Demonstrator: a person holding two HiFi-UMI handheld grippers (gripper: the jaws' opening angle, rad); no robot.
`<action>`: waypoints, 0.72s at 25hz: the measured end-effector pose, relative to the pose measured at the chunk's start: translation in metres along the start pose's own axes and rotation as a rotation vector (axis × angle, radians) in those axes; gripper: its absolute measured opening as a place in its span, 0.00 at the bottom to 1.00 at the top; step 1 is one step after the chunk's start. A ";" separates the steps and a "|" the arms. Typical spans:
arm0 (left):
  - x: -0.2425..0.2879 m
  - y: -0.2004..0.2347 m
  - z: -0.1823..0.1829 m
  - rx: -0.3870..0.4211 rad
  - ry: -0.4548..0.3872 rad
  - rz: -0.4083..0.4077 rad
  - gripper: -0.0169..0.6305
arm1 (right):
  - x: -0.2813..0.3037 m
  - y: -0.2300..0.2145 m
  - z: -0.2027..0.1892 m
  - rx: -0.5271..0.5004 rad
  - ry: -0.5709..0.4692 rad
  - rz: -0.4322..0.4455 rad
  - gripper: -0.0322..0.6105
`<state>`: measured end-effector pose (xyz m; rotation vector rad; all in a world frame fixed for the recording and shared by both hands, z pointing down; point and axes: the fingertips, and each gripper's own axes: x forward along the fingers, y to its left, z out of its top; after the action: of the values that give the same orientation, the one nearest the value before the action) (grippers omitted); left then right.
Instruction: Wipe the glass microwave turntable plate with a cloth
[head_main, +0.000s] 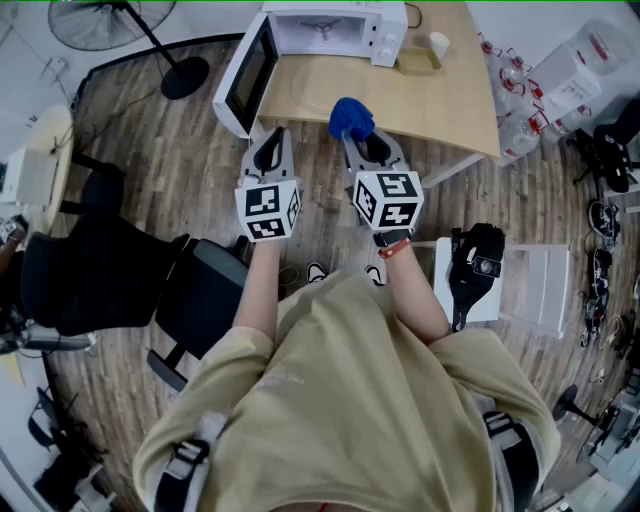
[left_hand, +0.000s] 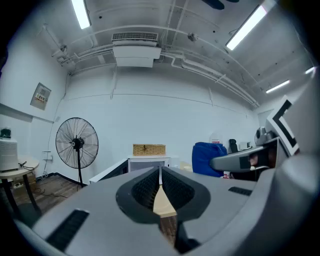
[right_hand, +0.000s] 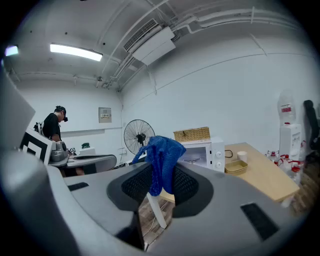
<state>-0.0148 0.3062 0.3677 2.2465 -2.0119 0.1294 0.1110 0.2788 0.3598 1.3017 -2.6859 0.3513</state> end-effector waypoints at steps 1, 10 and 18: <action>0.000 0.002 -0.001 -0.001 -0.007 -0.003 0.08 | 0.002 0.003 -0.002 -0.002 -0.001 0.001 0.24; -0.001 0.011 -0.027 -0.037 0.005 -0.011 0.08 | 0.010 0.027 -0.032 -0.020 0.043 0.022 0.24; 0.017 0.015 -0.027 -0.011 0.011 -0.036 0.08 | 0.031 0.019 -0.034 0.067 0.035 -0.005 0.24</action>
<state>-0.0278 0.2920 0.3978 2.2685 -1.9611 0.1276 0.0778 0.2755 0.3965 1.3075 -2.6632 0.4635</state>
